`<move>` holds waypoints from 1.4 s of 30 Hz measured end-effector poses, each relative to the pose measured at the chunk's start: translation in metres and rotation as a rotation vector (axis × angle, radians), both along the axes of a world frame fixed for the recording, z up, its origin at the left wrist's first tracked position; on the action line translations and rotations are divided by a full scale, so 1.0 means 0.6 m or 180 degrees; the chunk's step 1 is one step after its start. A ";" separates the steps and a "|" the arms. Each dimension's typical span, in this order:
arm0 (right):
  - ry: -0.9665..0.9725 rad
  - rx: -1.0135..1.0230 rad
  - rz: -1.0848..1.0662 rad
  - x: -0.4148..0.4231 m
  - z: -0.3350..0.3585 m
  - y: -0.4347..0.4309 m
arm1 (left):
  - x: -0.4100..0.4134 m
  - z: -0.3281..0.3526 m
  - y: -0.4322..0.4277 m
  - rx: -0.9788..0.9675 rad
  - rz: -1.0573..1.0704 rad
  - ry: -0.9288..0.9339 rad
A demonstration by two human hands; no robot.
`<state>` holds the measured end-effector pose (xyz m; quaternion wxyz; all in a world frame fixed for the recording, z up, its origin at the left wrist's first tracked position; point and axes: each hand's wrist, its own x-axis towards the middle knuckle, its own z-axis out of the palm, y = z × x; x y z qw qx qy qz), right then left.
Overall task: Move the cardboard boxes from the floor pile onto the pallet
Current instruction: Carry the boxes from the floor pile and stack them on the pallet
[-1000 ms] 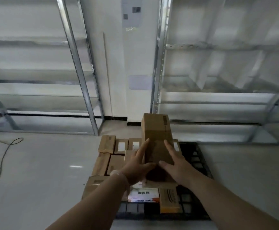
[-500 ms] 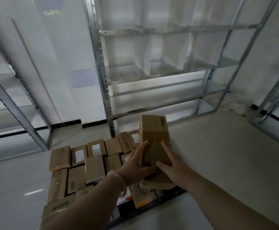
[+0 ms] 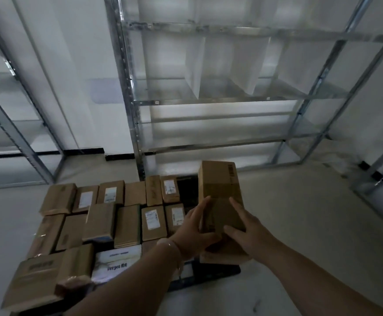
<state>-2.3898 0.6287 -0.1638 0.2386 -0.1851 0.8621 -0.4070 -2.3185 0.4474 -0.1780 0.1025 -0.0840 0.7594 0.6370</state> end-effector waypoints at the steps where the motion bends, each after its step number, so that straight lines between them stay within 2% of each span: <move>1: -0.0003 0.0021 0.0033 -0.014 -0.005 0.007 | -0.010 -0.004 0.009 0.0048 0.0058 -0.0030; 14: -0.0338 0.0068 0.0336 -0.203 -0.104 -0.059 | -0.172 -0.085 -0.049 0.0320 0.0364 -0.0379; 20: -0.0288 0.0372 0.0438 -0.321 -0.098 -0.117 | -0.287 -0.091 -0.105 0.0302 0.0390 -0.0467; 27: -0.0149 0.0354 0.0372 -0.423 -0.111 -0.151 | -0.405 -0.099 -0.135 0.0330 0.0364 -0.0547; 29: -0.0121 0.0433 0.0458 -0.458 -0.127 -0.156 | -0.434 -0.118 -0.135 0.0351 0.0444 -0.0581; 32: -0.0188 0.0602 0.0554 -0.522 -0.160 -0.172 | -0.485 -0.160 -0.137 0.0059 0.0574 -0.0637; 35: -0.0308 0.0680 0.0689 -0.602 -0.204 -0.193 | -0.552 -0.198 -0.140 0.0125 0.0840 -0.0824; 42: -0.0598 0.0837 0.1133 -0.812 -0.356 -0.265 | -0.731 -0.336 -0.159 -0.0138 0.1465 -0.1158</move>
